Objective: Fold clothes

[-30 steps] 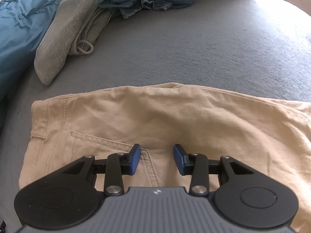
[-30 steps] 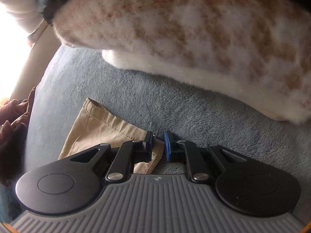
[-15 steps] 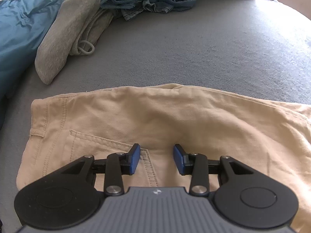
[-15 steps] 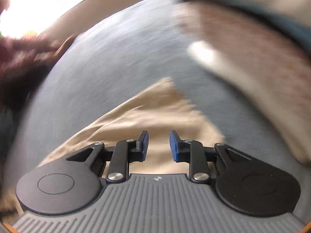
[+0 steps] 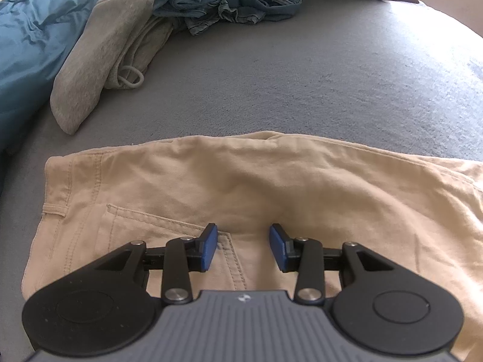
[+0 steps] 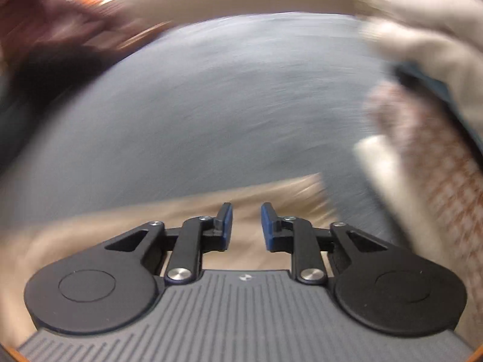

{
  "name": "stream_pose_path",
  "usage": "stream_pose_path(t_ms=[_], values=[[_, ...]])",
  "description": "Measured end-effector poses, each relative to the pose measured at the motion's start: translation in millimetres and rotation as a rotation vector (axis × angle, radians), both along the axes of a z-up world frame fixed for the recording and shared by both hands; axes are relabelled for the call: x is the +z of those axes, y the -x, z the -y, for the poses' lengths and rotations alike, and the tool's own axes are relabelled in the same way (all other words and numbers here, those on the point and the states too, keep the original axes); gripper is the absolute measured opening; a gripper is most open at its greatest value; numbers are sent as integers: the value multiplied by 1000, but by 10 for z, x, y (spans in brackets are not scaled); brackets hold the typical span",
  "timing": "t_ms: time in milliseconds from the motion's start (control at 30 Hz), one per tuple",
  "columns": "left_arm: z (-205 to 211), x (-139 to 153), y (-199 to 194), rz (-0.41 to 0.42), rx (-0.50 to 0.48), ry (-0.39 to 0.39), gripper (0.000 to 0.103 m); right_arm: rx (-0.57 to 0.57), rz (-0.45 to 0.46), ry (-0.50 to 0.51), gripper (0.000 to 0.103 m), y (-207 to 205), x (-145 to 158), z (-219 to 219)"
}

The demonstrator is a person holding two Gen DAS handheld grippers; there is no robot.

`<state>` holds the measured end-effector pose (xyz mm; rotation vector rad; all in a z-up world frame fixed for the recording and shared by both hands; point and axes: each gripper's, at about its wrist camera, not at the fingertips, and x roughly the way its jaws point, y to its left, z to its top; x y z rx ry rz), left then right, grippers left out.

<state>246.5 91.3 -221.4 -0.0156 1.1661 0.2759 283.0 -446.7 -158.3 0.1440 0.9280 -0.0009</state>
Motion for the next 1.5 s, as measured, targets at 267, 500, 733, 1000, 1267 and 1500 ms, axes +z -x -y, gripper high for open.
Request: stream_pose_path(t_ms=[267, 500, 733, 1000, 1267, 1500], values=[[-14, -8, 13, 14, 12, 19, 39, 356, -173, 64, 61, 1024, 59, -1182], [-49, -14, 17, 27, 34, 40, 39, 126, -306, 168, 37, 991, -589, -1226], [-93, 4, 38, 37, 32, 60, 40, 101, -255, -89, 4, 1029, -155, -953], [-130, -3, 103, 70, 19, 73, 40, 565, -91, -656, 4, 751, 742, -1666], [-143, 14, 122, 75, 8, 81, 40, 564, 43, -746, 30, 228, 740, -2692], [-127, 7, 122, 74, 8, 77, 40, 303, -76, -763, 46, 625, 377, -1847]])
